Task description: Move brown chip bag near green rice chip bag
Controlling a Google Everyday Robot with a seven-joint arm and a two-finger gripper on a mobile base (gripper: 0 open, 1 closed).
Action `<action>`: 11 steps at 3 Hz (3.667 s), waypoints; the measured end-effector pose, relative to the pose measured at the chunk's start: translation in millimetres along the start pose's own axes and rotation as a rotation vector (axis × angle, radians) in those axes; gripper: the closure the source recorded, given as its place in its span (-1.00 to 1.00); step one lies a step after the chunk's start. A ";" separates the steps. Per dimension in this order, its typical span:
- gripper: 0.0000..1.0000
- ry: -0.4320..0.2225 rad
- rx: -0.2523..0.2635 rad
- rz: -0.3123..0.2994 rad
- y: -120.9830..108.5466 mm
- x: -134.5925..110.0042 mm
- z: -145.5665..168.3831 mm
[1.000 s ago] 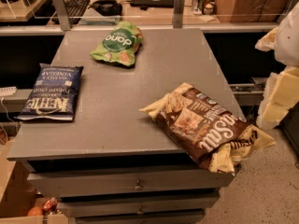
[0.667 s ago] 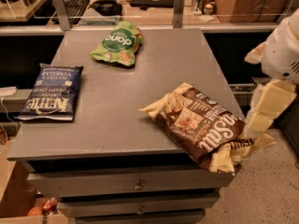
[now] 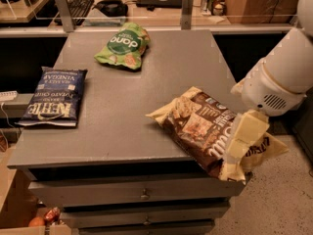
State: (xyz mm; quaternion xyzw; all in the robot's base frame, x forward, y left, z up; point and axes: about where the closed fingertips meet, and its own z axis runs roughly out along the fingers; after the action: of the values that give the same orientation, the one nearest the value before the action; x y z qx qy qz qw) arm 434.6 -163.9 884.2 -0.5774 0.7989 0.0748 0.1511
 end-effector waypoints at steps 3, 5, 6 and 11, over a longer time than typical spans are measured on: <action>0.23 -0.133 0.046 -0.008 1.6 -29.6 -14.8; 1.00 -0.189 0.137 -0.031 -11.6 -51.6 -60.5; 1.00 -0.189 0.137 -0.031 -11.5 -51.6 -60.5; -1.00 -0.156 0.118 0.080 -32.1 -51.9 -12.2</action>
Offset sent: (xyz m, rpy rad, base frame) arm 0.0056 0.0232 0.0028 0.1368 -0.0518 -0.0102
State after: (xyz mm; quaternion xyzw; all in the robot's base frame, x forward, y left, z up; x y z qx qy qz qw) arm 478.0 -131.1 914.5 -0.5276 0.8100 0.0784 0.2436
